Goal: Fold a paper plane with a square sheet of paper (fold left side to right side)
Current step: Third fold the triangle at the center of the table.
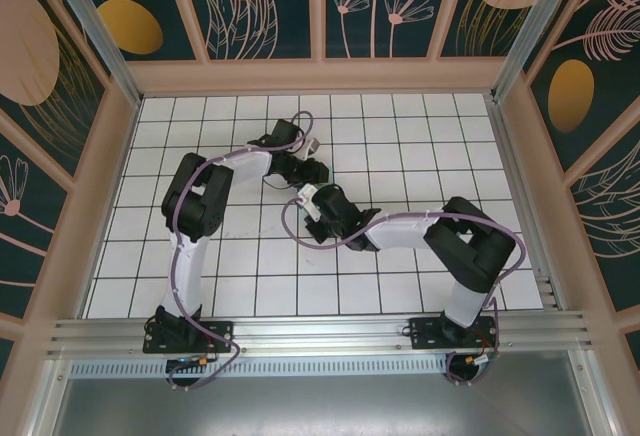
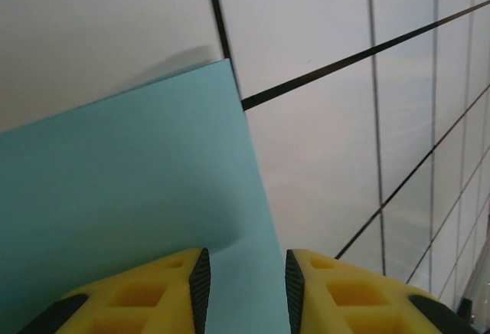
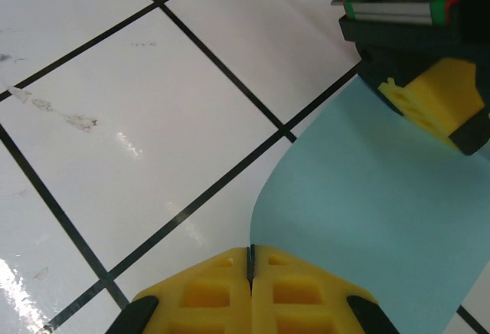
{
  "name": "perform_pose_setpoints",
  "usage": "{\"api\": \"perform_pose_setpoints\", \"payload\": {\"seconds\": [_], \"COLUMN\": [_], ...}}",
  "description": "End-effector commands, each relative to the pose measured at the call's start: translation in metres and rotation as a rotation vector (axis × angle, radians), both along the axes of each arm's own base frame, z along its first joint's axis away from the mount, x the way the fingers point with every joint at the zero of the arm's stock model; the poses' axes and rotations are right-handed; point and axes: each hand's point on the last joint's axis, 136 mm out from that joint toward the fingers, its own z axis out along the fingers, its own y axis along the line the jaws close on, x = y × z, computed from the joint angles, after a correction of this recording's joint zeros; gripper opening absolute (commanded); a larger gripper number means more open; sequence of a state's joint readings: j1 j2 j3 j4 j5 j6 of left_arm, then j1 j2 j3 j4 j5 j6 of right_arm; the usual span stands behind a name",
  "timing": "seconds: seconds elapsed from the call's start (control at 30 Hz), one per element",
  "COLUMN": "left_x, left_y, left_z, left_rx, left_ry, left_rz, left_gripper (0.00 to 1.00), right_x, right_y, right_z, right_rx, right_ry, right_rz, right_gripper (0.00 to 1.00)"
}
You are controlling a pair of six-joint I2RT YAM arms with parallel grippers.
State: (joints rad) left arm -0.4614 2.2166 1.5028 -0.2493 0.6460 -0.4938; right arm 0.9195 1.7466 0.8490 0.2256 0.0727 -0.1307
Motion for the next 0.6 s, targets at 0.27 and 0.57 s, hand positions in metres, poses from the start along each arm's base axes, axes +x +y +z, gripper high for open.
{"api": "perform_pose_setpoints", "payload": {"seconds": [0.27, 0.57], "left_x": [-0.012, -0.013], "left_y": [0.005, 0.003], "left_z": [-0.022, -0.022], "left_rx": [0.061, 0.062], "left_ry": [0.021, 0.016], "left_rz": [-0.041, -0.050], "left_gripper": [0.33, 0.32], "right_x": [0.010, 0.036], "right_y": [0.002, -0.018], "right_z": [0.004, -0.001], "right_rx": [0.099, 0.137], "right_ry": [0.192, 0.274], "right_rz": [0.010, -0.091], "right_gripper": [0.00, 0.00]}}
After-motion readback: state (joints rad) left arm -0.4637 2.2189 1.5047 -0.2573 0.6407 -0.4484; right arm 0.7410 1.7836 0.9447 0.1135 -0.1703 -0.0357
